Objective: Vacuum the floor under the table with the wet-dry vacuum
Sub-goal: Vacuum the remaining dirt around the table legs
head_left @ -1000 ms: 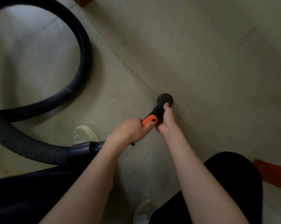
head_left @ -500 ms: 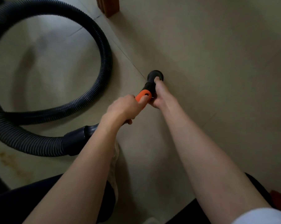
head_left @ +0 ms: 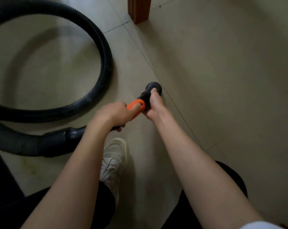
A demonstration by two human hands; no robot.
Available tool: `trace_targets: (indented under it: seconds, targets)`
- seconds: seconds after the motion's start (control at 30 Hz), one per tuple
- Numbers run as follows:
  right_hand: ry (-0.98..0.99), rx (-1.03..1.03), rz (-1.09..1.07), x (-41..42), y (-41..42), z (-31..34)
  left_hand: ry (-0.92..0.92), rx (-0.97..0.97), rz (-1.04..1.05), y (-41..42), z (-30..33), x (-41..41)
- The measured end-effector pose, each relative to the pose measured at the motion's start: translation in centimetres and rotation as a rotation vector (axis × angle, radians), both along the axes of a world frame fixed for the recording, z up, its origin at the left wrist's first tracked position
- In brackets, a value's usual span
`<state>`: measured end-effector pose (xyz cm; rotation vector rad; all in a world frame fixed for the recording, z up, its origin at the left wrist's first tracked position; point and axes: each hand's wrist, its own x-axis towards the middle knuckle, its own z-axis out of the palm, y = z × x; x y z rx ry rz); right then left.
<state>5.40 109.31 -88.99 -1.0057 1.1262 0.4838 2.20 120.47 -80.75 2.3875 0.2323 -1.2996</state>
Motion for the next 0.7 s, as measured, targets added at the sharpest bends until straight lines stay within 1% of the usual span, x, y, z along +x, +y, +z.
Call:
trace_targets:
  seconds: [0.07,0.17,0.3,0.37,0.5,0.57,0.7]
  targets:
    - [-0.006,-0.042,0.014,1.4,-1.1,-0.4,-0.011,-0.056,0.031,-0.8,-0.5,0.7]
    - [0.010,-0.028,0.020,2.1,-0.8,-0.2,0.041,-0.106,0.116,-0.3,-0.4,1.5]
    - [0.055,0.079,0.100,-0.2,2.7,1.5,0.090,-0.020,0.148,3.5,0.8,0.2]
    - [0.097,0.135,0.093,-1.3,3.9,2.2,0.124,0.013,0.147,4.6,1.1,-0.7]
    - [0.147,0.120,0.107,-1.9,4.0,2.3,0.139,-0.004,0.177,4.4,0.9,-1.9]
    - [0.169,0.118,0.106,-2.4,4.1,2.4,0.179,-0.018,0.205,4.3,1.2,-2.5]
    - [0.213,0.196,0.142,-3.3,5.4,3.7,0.238,0.028,0.235,5.7,2.5,-2.7]
